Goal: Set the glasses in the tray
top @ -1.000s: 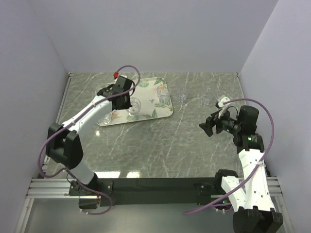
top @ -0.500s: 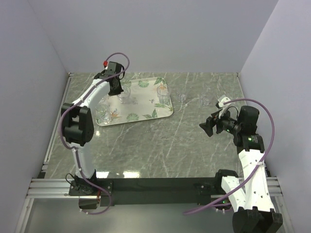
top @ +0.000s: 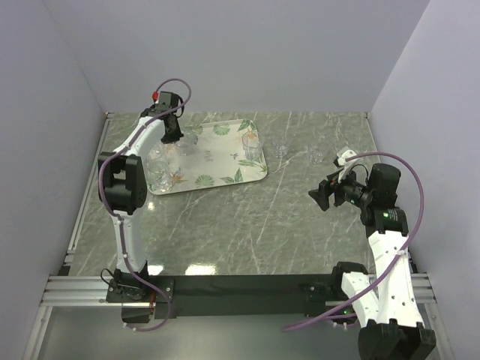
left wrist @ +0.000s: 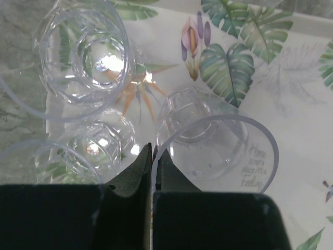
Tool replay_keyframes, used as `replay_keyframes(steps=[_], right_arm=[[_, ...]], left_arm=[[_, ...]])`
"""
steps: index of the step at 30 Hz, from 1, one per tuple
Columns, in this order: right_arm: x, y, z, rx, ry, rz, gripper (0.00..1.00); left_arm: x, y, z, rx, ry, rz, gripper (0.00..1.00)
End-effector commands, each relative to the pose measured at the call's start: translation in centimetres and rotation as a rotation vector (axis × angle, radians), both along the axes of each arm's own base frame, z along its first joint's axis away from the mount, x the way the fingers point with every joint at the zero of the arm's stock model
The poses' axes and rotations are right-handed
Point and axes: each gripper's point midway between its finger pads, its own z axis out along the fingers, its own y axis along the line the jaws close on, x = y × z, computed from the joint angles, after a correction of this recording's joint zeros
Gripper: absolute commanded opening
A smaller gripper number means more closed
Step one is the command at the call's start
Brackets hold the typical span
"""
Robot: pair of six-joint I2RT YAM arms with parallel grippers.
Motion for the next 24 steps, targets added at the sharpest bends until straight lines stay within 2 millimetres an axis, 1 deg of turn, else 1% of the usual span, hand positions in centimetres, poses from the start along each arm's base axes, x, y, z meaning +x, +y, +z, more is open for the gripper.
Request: replay_keyframes(steps=[1,6,8,9,10,12,14,19,20,21,22,24], right_arm=[[0.4,-0.3,0.5,-0.009,-0.029,-0.008,0.87],[0.4,-0.4,0.5,-0.014,-0.030,-0.014,0.87],[0.4,-0.5,0.5,-0.016,-0.033,-0.017,0.87],[0.4,-0.5,0.5,-0.014,-0.033,-0.018,0.87],[0.4,-0.5,0.5,-0.014,-0.032,-0.019,0.87],[0.4,-0.5,0.5,-0.015,-0.033,-0.019,0.87],[0.4,-0.5,0.5,-0.013,-0.033,-0.016,0.87],[0.3,-0.6,0.5,-0.011,-0.033,-0.018,0.87],[0.3,-0.6,0.6,-0.012,-0.036,-0.018,0.87],[0.3,-0.6,0.5,-0.013,-0.036,-0.019,0.87],[0.3,-0.6,0.5,-0.012,-0.035,-0.020,0.87],[0.4,-0.7,0.6,-0.016,-0.041,-0.024,0.87]], left_arm=[[2.1,-0.2,1.6,-0.026,-0.059,-0.020,0.00],[2.7,-0.2,1.2,-0.043,-0.050,-0.030,0.03],[2.7,0.0,1.3,-0.051,-0.052,-0.028,0.09],[2.8,-0.1,1.4,-0.059,-0.054,-0.033,0.10],[2.8,-0.2,1.8,-0.066,-0.062,-0.034,0.14],[2.9,-0.3,2.2,-0.078,-0.069,-0.040,0.18],[2.9,-0.3,2.9,-0.086,-0.083,-0.044,0.21],[2.8,-0.5,4.8,-0.106,-0.111,-0.058,0.35],[2.7,-0.5,5.0,-0.110,-0.113,-0.061,0.36],[2.7,-0.6,5.5,-0.114,-0.120,-0.066,0.38],[2.5,-0.8,6.4,-0.123,-0.134,-0.073,0.41],[2.3,-0.9,7.3,-0.138,-0.151,-0.082,0.46]])
